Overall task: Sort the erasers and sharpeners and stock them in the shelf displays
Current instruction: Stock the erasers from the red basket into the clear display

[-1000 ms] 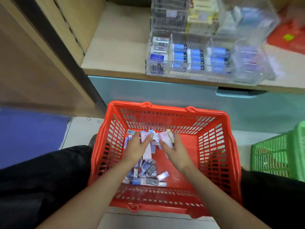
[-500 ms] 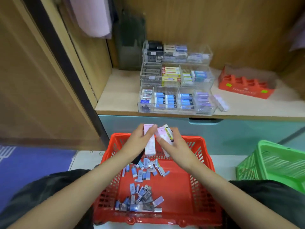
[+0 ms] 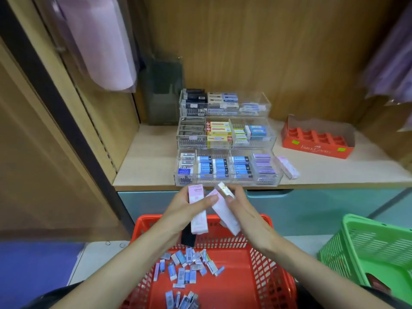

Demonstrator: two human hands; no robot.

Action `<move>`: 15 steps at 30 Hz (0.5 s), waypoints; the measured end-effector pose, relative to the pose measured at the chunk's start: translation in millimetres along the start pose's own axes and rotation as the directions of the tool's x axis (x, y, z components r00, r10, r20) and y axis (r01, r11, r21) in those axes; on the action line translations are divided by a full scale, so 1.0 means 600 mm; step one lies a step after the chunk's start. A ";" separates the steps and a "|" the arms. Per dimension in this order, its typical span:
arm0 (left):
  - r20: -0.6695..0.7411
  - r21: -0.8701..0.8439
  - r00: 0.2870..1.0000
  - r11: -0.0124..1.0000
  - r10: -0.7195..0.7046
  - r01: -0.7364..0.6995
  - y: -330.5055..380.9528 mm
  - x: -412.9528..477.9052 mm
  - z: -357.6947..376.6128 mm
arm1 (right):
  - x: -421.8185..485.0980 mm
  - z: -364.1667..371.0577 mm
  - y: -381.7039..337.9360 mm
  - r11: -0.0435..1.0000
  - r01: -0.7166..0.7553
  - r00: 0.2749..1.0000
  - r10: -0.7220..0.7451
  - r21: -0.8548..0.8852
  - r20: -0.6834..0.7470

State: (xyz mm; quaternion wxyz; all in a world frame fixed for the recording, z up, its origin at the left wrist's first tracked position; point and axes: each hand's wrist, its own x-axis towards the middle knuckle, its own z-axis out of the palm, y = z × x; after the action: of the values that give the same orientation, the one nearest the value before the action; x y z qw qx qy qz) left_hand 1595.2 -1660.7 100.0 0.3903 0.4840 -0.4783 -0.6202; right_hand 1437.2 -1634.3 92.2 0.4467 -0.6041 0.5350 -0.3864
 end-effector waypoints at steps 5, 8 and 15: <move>-0.060 0.011 0.996 0.998 0.059 -0.059 0.021 0.031 0.010 | 0.013 -0.038 -0.011 0.995 0.069 0.991 -0.061 0.072 -0.117; -0.101 0.005 0.993 0.998 0.061 -0.061 0.027 0.049 0.008 | 0.023 -0.060 -0.009 0.997 0.076 0.965 -0.065 0.034 -0.255; -0.098 0.036 0.995 0.999 0.028 -0.025 0.036 0.066 0.019 | 0.025 -0.081 -0.007 0.994 0.066 0.920 -0.028 0.084 -0.390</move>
State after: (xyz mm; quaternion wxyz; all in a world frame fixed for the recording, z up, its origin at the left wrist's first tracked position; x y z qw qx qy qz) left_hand 1575.5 -1700.7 112.8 0.4133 0.5141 -0.4756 -0.5820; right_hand 1394.3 -1655.0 111.0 0.3509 -0.5060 0.5790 -0.5343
